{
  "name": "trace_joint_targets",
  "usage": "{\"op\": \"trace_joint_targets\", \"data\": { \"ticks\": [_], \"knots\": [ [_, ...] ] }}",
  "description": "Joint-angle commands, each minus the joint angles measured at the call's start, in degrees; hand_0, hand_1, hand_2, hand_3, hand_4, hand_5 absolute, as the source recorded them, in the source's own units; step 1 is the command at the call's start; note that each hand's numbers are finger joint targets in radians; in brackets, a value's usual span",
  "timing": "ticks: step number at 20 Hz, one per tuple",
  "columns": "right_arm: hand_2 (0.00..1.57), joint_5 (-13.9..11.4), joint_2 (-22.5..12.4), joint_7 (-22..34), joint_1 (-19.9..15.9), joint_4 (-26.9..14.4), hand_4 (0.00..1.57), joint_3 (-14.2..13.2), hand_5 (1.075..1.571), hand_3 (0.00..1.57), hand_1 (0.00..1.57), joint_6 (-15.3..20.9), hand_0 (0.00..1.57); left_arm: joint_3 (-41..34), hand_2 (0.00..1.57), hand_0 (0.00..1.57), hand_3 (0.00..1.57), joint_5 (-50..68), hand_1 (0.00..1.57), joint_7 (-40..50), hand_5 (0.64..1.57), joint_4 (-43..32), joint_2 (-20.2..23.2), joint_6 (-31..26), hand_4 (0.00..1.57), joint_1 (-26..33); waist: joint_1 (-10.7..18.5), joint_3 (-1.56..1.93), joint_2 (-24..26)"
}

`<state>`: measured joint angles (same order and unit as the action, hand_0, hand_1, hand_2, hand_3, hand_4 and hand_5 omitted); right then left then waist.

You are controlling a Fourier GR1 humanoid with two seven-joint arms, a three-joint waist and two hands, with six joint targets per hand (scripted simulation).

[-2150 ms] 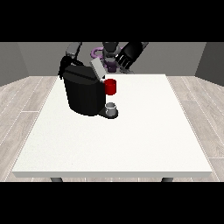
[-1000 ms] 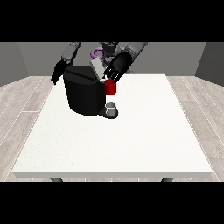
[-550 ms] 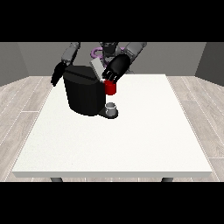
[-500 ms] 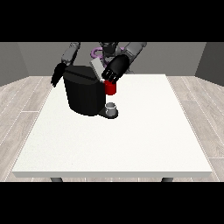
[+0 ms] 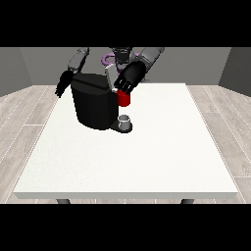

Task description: Insert the coffee pod into the coffee machine and close the lid

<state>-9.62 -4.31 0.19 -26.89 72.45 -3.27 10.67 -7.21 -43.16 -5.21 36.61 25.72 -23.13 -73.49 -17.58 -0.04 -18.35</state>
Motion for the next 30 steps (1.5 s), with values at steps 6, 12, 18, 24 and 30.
{"op": "trace_joint_targets", "data": {
  "ticks": [6, 12, 18, 24, 30],
  "knots": [
    [0.00, 0.8, -0.2, -2.3, 0.3, -1.5, 0.00, -1.3, 1.571, 0.00, 0.00, 0.2, 0.00, 1.9, 1.24, 1.23, 1.16, -2.6, 1.23, -2.3, 1.571, 1.1, 0.2, 3.1, 0.00, 0.7, 1.4, 0.07, -0.5],
    [0.00, -1.1, 1.0, 0.8, 0.3, 2.1, 0.00, 1.8, 1.571, 0.00, 0.00, 0.5, 0.00, 3.1, 1.19, 1.16, 1.07, -5.8, 1.16, -3.5, 1.571, -1.2, 4.1, 3.1, 0.00, -1.2, -2.2, 0.05, -0.7],
    [0.00, -0.2, -0.3, 1.1, -1.4, 0.5, 0.00, -1.0, 1.571, 0.00, 0.00, 1.4, 0.00, 2.2, 1.14, 1.12, 0.98, -4.7, 1.12, -5.6, 1.571, -1.2, 2.1, 4.4, 0.00, 0.0, 0.2, 0.06, -2.3],
    [0.00, 0.8, -1.2, 2.1, -4.6, 0.7, 0.08, -1.9, 1.571, 0.00, 0.00, 0.7, 0.00, 0.8, 1.21, 1.25, 0.96, -4.8, 1.25, -5.5, 1.571, -0.4, 1.8, 8.7, 0.00, -2.2, -0.9, 0.06, -4.1],
    [0.00, -2.5, 1.0, 2.2, -0.3, 3.1, 0.07, 2.5, 1.571, 0.00, 0.00, 1.7, 0.00, 0.8, 1.21, 1.23, 0.97, -5.9, 1.23, -9.6, 1.571, -1.3, 3.6, 11.5, 0.00, 0.3, -2.2, 0.03, -4.1]
  ]
}}
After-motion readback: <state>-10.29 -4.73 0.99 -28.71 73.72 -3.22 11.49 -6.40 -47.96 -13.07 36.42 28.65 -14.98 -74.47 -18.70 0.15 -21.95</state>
